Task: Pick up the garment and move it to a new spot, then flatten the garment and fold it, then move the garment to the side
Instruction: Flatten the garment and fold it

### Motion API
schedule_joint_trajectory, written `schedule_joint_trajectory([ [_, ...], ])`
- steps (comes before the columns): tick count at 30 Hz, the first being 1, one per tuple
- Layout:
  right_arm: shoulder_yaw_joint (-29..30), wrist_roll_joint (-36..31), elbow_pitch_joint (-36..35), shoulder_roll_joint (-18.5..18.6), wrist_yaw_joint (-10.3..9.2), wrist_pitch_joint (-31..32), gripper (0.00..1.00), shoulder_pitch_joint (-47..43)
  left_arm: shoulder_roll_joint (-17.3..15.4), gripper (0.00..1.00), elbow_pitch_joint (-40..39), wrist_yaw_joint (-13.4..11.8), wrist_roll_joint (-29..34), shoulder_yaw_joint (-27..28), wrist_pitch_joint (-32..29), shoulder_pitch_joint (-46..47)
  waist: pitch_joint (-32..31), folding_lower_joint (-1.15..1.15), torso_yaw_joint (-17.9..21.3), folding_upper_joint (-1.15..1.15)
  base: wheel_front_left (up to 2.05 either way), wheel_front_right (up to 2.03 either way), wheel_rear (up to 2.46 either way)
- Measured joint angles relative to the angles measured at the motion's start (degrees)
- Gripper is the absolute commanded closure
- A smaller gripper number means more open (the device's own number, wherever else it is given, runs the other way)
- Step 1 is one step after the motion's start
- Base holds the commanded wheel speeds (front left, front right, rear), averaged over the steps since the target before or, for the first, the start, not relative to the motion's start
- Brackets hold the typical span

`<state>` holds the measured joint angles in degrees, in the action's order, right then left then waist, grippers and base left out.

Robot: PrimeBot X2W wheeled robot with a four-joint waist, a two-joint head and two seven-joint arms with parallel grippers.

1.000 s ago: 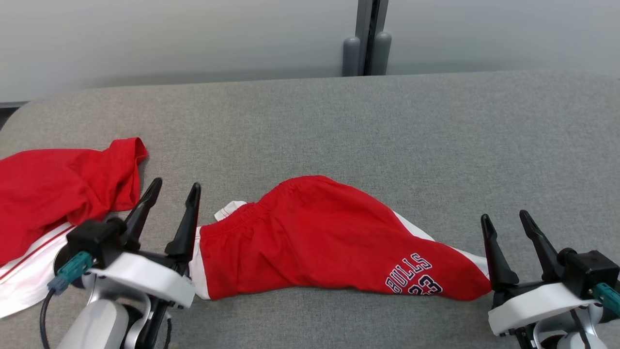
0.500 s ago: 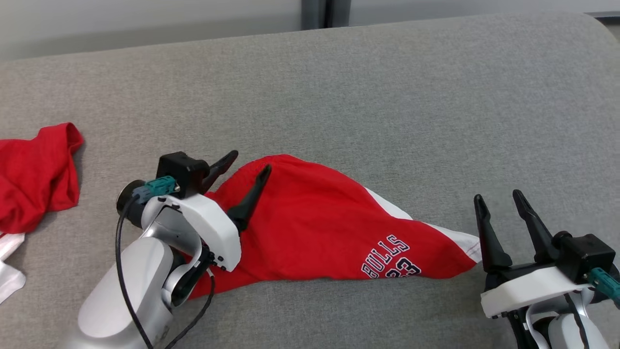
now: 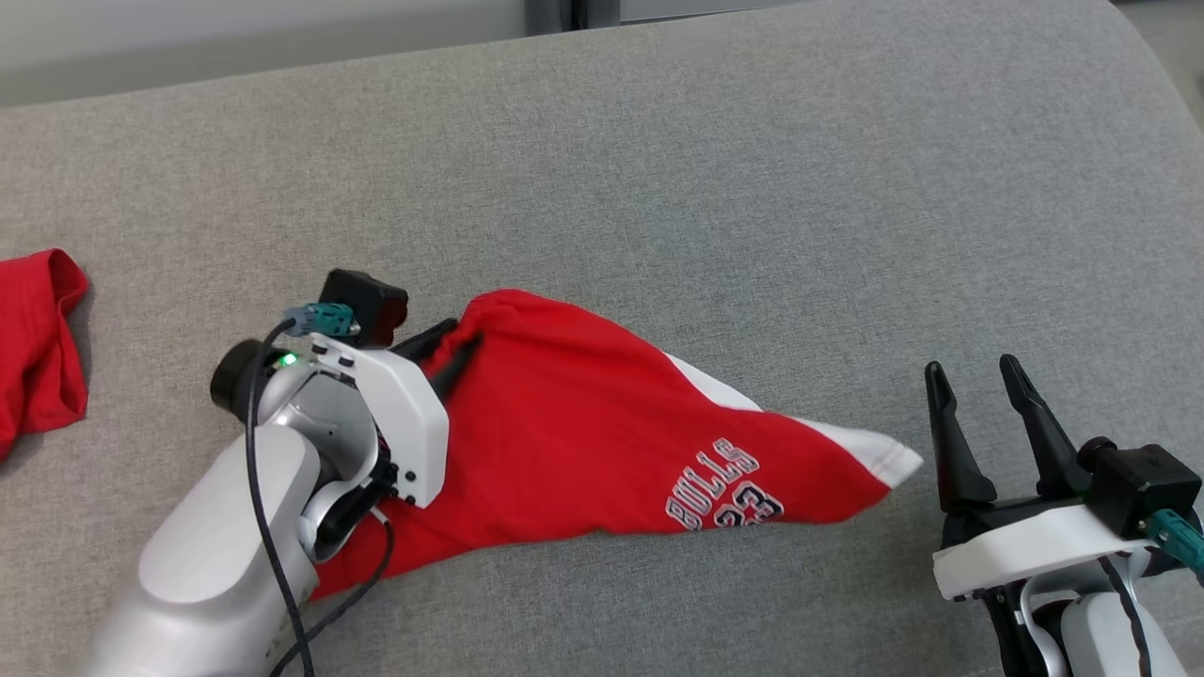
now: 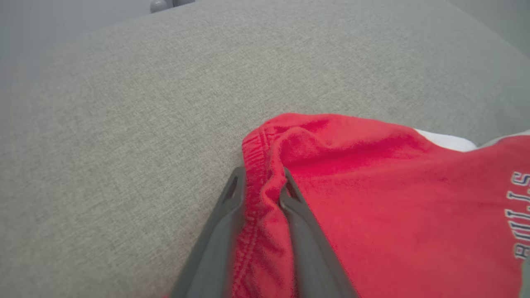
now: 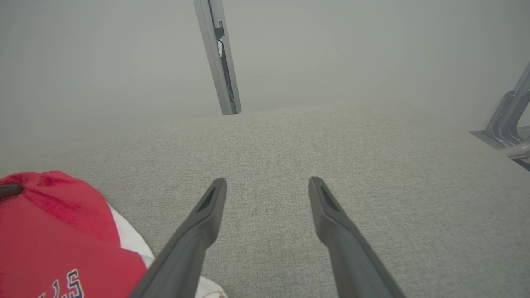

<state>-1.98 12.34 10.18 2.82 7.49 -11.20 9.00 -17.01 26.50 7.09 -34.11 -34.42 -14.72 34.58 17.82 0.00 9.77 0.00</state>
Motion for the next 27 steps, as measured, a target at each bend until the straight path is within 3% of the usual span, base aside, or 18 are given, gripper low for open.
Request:
schedule_joint_trajectory([
  [12,0.0,0.9,2.1,0.0,0.00,-1.2,0.00,1.1,1.8,1.00,-2.9,-0.1,3.0,0.8,12.5,6.2,-1.1,0.00,0.4,0.00,0.00,0.00,0.00],
  [20,1.0,1.4,2.9,0.0,0.00,-1.7,0.00,0.9,4.1,1.00,-10.8,-3.5,4.4,3.5,20.1,10.0,-2.8,0.00,-0.4,0.00,0.00,0.00,0.00],
  [27,1.2,1.3,2.7,0.0,0.00,-1.6,0.00,0.2,1.5,1.00,-19.4,-6.9,8.6,2.0,25.6,2.2,-2.6,0.00,-3.0,0.00,0.00,0.00,0.00],
])
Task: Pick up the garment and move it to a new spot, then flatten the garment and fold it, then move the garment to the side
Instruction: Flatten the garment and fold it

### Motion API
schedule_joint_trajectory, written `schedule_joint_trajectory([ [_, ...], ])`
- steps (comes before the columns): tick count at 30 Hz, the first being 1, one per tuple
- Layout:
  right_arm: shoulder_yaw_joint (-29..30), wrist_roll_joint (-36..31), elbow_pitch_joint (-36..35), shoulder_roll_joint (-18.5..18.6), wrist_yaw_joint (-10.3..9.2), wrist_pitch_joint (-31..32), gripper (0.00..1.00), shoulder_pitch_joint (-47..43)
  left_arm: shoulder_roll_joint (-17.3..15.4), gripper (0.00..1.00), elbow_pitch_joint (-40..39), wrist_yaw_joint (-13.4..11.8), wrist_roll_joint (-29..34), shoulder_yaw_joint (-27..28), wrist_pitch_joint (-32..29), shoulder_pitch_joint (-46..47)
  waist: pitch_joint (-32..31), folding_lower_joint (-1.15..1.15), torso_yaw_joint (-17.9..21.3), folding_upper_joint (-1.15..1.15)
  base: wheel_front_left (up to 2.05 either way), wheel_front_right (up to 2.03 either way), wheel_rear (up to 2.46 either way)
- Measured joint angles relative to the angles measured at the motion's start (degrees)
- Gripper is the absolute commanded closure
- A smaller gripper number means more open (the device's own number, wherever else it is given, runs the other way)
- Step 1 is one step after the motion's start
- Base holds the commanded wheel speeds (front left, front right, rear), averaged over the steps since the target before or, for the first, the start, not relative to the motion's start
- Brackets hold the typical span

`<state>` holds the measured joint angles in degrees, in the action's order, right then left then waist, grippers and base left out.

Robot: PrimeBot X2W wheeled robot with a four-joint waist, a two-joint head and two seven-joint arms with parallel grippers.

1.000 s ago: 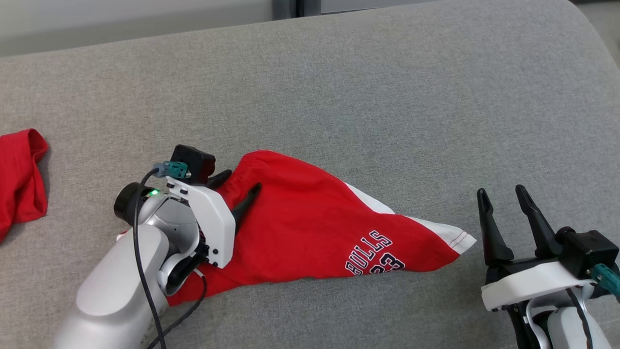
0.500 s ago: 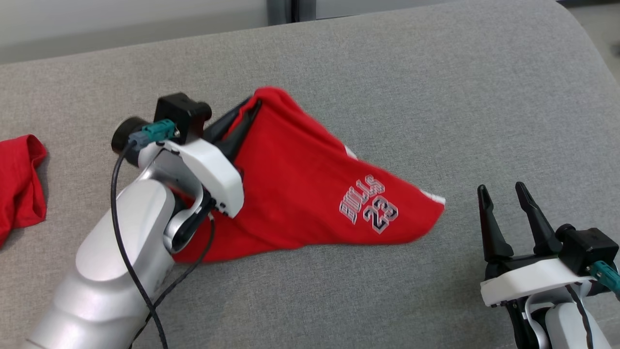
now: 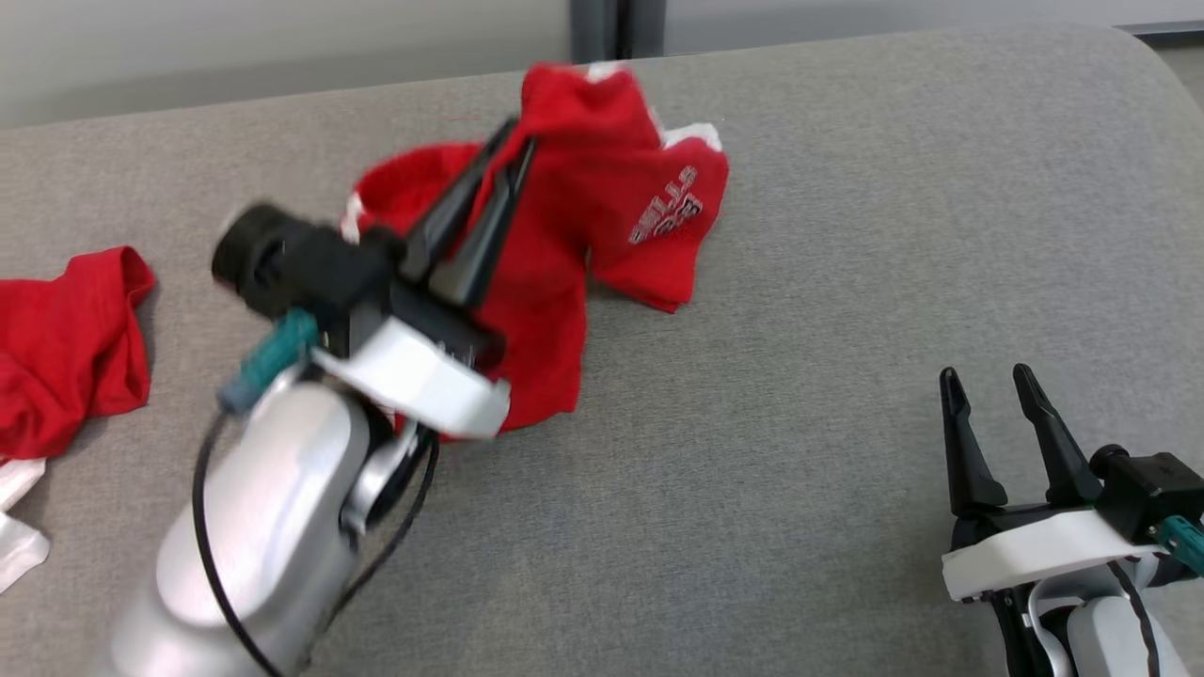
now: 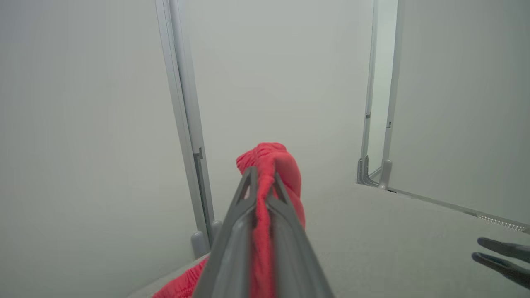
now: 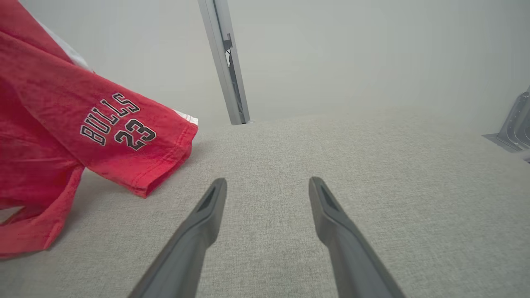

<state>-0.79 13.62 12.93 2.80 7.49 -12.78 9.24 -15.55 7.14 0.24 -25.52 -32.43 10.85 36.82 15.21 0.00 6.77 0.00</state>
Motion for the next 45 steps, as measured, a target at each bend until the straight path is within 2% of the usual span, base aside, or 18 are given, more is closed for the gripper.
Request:
schedule_joint_trajectory([
  [6,0.0,-0.5,-0.8,0.0,0.00,0.9,0.00,0.0,-2.8,1.00,-2.2,-1.4,0.7,-1.6,2.3,-12.0,0.2,0.00,-2.5,0.00,0.00,0.00,0.00],
  [15,0.1,-1.6,-1.9,-0.1,0.00,2.6,0.00,0.2,-3.7,1.00,4.6,-1.1,-2.3,-0.9,3.6,-20.2,-0.5,0.00,-5.8,0.00,0.00,0.00,0.00],
  [21,-0.1,-1.5,-2.3,-0.1,0.00,2.8,0.00,-0.4,-3.5,1.00,7.5,-1.5,-3.9,2.6,4.0,-25.0,-1.5,0.00,-6.1,0.00,0.00,0.00,0.00],
  [28,0.1,-1.0,-2.6,-0.1,0.00,3.0,0.00,-1.2,-3.2,1.00,6.7,-2.6,-4.3,8.9,4.1,-28.5,-1.9,0.00,-5.7,0.00,0.00,0.00,0.00],
  [29,0.1,-1.0,-2.6,0.0,0.00,3.2,0.00,-1.2,-2.9,0.96,6.7,-2.3,-4.5,9.6,4.1,-29.1,-1.9,0.00,-5.7,0.00,0.00,0.00,0.00],
  [30,0.1,-1.0,-2.7,-0.1,0.00,3.2,0.00,-1.2,-2.6,0.56,7.2,-2.3,-4.7,9.9,4.1,-29.6,-1.9,0.00,-5.6,0.00,0.00,0.00,0.00],
  [31,0.2,-1.0,-2.7,0.0,0.00,3.2,0.00,-1.2,-2.1,0.03,7.5,-1.8,-5.1,10.3,4.1,-29.9,-1.9,0.00,-5.6,0.00,0.00,0.00,0.00],
  [32,0.2,-1.0,-2.7,-0.1,0.00,3.2,0.00,-1.2,-1.4,0.00,7.3,-1.4,-5.5,10.7,4.1,-30.2,-1.9,0.00,-5.5,0.00,0.00,0.00,0.00],
  [38,0.6,-1.0,-2.8,-0.1,0.00,3.2,0.00,-1.3,1.6,0.00,3.9,-0.2,-6.0,13.6,4.1,-30.7,-2.8,0.00,-5.3,0.00,0.00,0.00,0.00],
  [45,1.1,-1.6,-3.3,0.0,0.00,3.4,0.00,-1.8,2.0,0.00,-0.8,-0.4,-4.2,15.6,4.1,-31.0,-4.6,0.00,-5.4,0.00,0.00,0.00,0.00],
])
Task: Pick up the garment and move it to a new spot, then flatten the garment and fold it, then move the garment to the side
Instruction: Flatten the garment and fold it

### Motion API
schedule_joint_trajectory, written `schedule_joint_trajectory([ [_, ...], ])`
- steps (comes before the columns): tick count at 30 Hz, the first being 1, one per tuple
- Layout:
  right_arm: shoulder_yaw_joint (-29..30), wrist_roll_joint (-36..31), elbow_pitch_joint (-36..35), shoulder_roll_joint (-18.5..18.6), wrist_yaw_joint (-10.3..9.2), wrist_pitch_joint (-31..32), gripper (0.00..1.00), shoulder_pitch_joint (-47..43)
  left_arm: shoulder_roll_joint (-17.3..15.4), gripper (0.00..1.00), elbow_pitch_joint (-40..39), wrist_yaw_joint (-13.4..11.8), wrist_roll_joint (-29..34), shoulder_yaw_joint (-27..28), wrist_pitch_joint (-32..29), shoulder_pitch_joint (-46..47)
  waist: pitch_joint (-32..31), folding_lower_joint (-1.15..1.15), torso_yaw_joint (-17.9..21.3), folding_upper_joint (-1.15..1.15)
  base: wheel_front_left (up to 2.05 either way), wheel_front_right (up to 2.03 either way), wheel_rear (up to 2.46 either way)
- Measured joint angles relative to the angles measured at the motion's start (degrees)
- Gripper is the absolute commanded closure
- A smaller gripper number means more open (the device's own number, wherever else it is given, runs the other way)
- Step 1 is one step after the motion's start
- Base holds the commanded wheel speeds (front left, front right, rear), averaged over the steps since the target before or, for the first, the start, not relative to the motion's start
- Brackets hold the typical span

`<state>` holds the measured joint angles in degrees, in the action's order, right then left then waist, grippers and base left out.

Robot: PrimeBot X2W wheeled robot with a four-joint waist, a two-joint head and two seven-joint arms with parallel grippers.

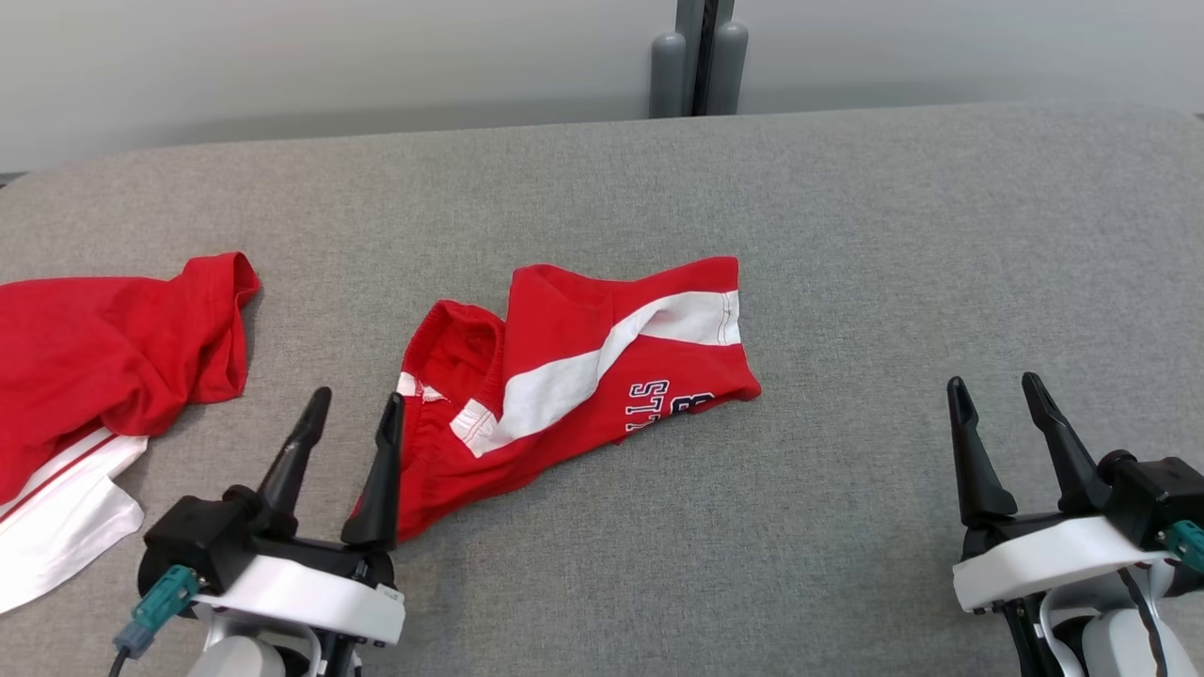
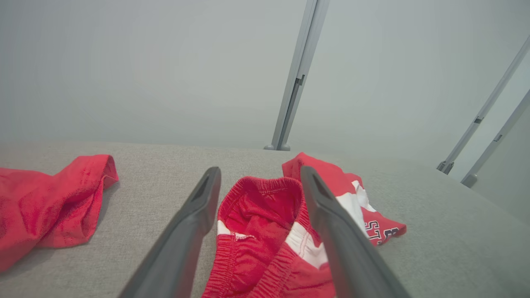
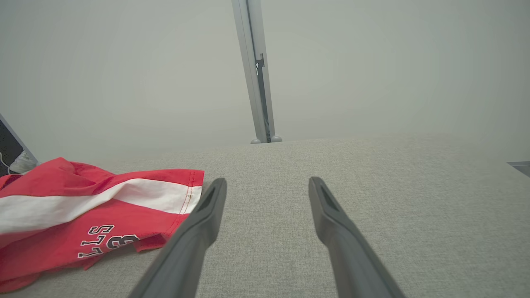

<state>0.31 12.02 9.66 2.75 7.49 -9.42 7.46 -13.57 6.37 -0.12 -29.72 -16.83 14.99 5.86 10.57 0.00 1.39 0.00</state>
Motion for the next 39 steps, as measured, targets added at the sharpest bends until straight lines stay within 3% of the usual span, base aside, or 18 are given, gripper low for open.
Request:
schedule_joint_trajectory([
  [13,0.6,-1.9,-1.8,0.0,0.00,1.8,0.00,-2.4,-4.2,0.00,-4.0,-3.6,-0.2,3.9,-3.4,-2.0,-4.0,0.00,-0.5,0.00,0.00,0.00,0.00],
  [22,0.2,-2.2,-3.2,0.1,0.00,3.0,0.00,-4.7,-4.7,0.00,-4.9,-5.3,-1.6,4.2,-4.9,-7.8,-5.8,0.00,-0.9,0.00,0.00,0.00,0.00],
  [39,0.3,-2.3,-4.1,0.2,0.00,3.9,0.00,-5.7,-4.4,0.00,-5.5,-6.0,-2.1,3.7,-5.0,-8.4,-5.9,0.00,-1.9,0.00,0.00,0.00,0.00],
])
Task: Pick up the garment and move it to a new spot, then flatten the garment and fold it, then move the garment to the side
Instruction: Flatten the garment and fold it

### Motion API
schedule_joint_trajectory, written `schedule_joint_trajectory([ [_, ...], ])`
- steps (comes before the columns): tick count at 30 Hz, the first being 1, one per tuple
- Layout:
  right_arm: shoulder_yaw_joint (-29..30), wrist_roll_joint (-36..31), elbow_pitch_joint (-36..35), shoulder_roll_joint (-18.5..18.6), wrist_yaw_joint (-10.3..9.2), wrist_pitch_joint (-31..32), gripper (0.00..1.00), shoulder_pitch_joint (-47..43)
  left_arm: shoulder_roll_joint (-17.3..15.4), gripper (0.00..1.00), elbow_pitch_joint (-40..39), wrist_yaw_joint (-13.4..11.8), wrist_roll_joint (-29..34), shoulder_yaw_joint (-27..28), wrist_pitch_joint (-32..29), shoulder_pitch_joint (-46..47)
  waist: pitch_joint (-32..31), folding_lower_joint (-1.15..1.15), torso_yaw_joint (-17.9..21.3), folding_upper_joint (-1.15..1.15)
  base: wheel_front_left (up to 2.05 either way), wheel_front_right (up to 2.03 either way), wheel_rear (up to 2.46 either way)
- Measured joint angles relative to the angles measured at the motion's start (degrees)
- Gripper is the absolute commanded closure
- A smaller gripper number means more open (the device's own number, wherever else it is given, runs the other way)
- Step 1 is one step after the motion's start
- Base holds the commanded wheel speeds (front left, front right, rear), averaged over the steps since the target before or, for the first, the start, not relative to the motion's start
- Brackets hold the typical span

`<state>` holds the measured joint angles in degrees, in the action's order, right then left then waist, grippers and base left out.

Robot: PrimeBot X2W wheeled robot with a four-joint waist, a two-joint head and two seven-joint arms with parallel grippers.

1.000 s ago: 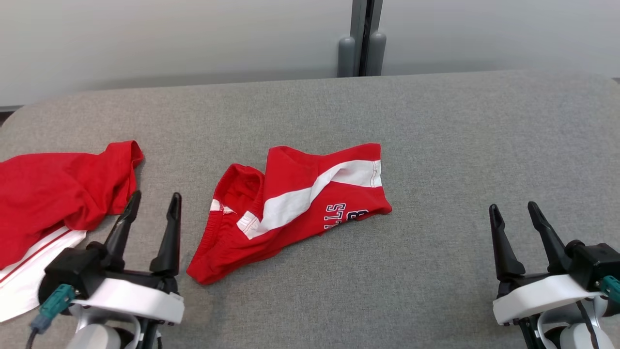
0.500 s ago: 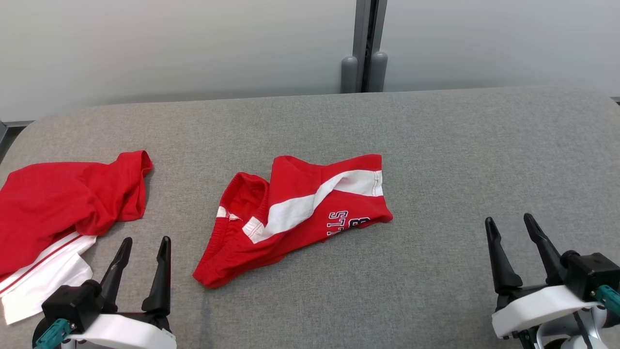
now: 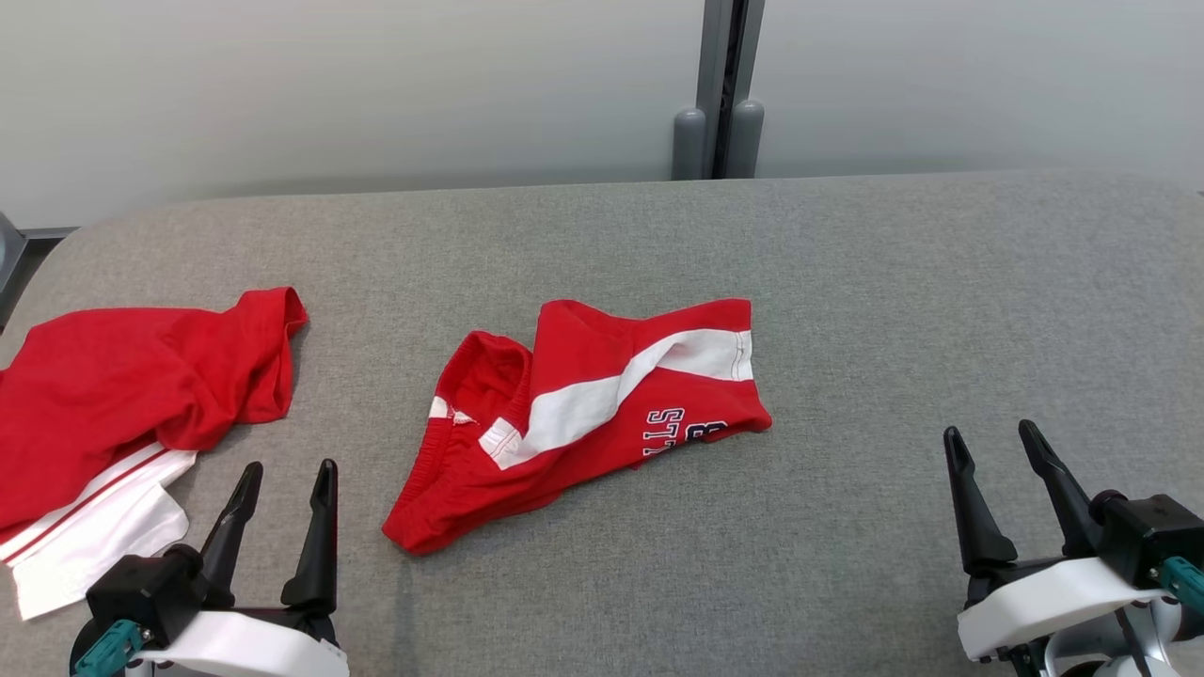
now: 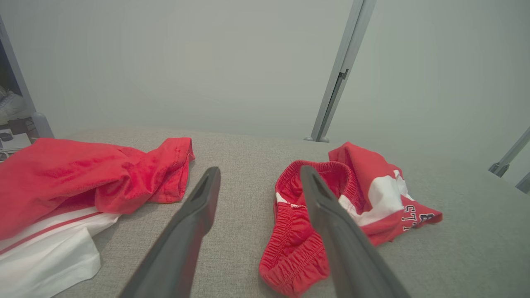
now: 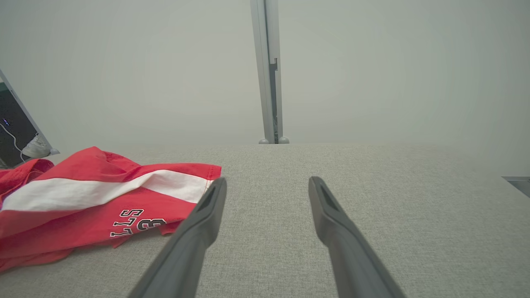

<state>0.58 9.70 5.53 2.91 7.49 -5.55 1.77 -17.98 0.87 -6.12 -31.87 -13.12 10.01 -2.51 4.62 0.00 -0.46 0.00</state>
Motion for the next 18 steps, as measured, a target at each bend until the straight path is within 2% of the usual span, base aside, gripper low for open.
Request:
schedule_joint_trajectory([
  [11,0.1,-0.1,1.3,0.8,0.00,0.6,0.00,1.7,0.6,0.00,-1.2,0.1,0.6,-1.5,0.6,2.6,1.9,0.00,-3.4,0.00,0.00,0.00,0.00],
  [18,-2.4,0.0,4.3,2.6,0.01,1.4,0.00,6.1,2.1,0.00,-0.9,1.5,1.0,-2.9,1.9,6.1,5.1,0.00,-7.2,0.00,0.00,0.00,0.00],
])
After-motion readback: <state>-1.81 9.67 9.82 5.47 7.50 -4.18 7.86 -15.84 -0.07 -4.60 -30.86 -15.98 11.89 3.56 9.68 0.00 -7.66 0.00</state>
